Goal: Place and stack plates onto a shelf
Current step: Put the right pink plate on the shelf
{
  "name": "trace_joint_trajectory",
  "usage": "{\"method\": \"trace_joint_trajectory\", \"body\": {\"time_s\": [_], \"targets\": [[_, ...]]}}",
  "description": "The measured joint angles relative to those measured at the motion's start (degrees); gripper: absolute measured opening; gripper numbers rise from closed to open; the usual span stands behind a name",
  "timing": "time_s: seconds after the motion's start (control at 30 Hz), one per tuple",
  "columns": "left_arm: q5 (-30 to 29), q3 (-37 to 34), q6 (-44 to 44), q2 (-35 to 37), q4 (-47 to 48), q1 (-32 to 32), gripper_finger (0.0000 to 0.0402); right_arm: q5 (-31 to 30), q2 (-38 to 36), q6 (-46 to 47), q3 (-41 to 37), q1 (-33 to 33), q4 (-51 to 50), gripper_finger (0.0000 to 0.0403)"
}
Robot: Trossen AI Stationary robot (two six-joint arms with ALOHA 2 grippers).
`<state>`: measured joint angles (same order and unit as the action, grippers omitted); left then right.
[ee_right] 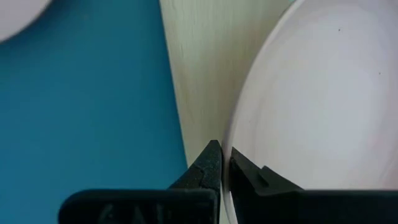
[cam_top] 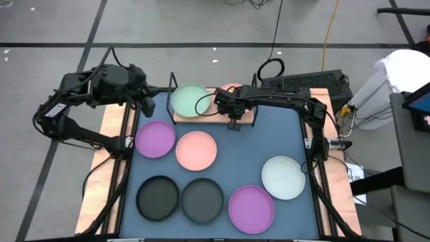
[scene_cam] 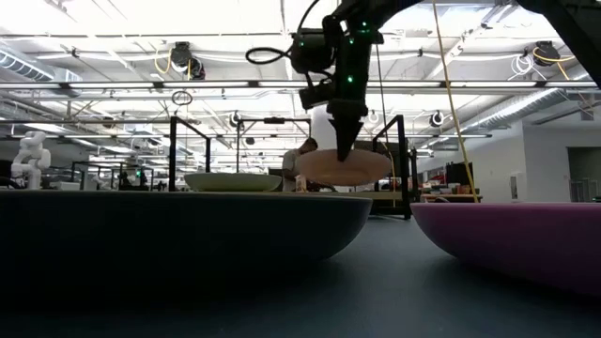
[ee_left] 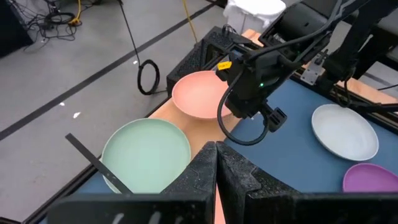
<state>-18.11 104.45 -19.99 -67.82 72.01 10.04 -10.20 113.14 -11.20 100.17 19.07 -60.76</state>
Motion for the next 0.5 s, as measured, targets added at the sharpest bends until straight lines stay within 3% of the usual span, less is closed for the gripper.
{"method": "trace_joint_trajectory", "body": {"time_s": [0.5], "targets": [[0.00,-0.01,-0.02,-0.96,-0.20,0.00,0.0010,-0.04,-0.04,-0.65,-5.24,0.13,7.67,0.0003]]}}
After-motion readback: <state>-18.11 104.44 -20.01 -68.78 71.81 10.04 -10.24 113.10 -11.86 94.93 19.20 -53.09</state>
